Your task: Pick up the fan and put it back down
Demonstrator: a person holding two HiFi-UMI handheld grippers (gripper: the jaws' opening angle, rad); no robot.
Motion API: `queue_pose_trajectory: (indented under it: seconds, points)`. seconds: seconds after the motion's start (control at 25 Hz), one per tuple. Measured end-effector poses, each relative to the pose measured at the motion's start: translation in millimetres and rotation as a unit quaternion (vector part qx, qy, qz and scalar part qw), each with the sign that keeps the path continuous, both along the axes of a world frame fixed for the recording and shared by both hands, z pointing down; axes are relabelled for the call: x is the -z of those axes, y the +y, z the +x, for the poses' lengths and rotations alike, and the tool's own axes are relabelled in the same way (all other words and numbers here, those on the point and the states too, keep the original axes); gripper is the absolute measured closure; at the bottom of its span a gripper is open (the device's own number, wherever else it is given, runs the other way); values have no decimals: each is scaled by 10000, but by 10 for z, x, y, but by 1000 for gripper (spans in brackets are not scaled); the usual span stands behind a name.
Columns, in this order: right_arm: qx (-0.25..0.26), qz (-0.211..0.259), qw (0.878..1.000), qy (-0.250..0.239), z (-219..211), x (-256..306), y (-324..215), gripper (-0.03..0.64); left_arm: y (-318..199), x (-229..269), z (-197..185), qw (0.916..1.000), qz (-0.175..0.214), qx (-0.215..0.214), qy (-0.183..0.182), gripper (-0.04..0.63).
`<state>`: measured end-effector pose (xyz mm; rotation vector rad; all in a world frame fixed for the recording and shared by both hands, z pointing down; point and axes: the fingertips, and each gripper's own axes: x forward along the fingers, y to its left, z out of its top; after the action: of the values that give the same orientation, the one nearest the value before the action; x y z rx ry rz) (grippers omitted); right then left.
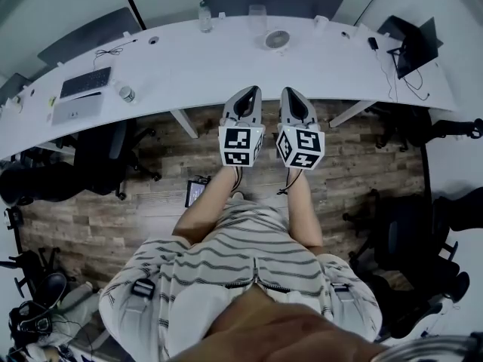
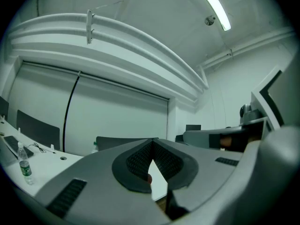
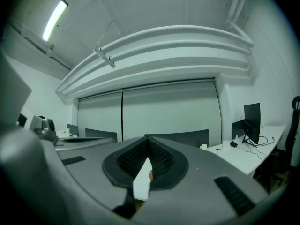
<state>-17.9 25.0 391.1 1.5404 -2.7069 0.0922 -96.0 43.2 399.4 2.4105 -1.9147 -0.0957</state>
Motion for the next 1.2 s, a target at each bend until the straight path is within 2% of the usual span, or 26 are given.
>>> queue_pose_trajectory:
  seconds: [0.28,0.52,0.8,1.2]
  points:
    - [-3,31,9999,141,-71,-121,-438,606,-464,-154,-78,9999,-108,9,73,589]
    - [31,99,9999,133,-61,-195,-957,606,-954,-264,-21,9999,-115,-5,-24,589]
    - [135,88,9998,128,-79,-168,-1702,606,-1702,-156,-29,10000,32,12,-5,589]
    - [283,58,9996,30,136,-36,-2756,606,-2738,26,173,9998,120,142,-125,589]
